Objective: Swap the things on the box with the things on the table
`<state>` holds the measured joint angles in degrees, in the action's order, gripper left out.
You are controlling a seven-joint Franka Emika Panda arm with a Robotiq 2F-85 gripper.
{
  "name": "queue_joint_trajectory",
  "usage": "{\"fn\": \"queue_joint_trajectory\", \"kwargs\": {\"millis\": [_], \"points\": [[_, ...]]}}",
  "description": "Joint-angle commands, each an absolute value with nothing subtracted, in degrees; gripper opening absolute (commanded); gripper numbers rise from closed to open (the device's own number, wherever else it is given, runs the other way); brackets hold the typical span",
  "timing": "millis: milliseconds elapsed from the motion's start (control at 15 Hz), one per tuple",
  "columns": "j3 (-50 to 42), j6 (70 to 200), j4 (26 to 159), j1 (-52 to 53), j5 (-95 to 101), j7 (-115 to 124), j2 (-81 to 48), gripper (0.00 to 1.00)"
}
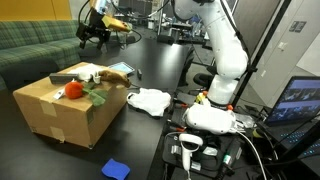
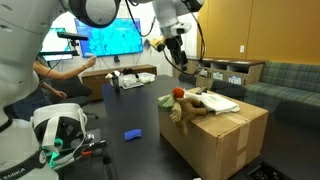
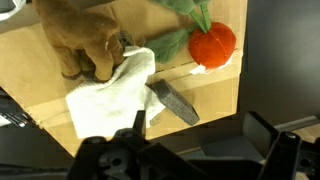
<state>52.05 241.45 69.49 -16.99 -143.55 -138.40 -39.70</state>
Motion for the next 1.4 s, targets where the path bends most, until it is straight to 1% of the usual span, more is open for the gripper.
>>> {"fn": "queue_joint_trajectory", "kwargs": {"millis": [0,333,400,467,600,1000,1067,1333], "points": [[47.6,243.7,60.0,-10.4,-144.0,-151.9,-43.1,1.0],[47.8,244.4,47.1,-4.8,-140.0,-159.5,-49.7,1.0],[52.0,244.3,46.3,-4.7,-134.3,-155.6,-51.7,1.0],[47.9,243.7,42.8,-2.3,-135.9,-157.7,-51.9,1.0],[47.9,242.5,39.7,-0.3,-133.1,-157.4,-53.9,1.0],[48.2,241.8,38.5,1.9,-130.4,-159.2,-57.9,1.0],[49.3,241.0,41.0,1.3,-128.6,-157.6,-58.0,1.0],[53.3,238.7,44.3,-1.0,-124.6,-157.8,-60.0,1.0]]}}
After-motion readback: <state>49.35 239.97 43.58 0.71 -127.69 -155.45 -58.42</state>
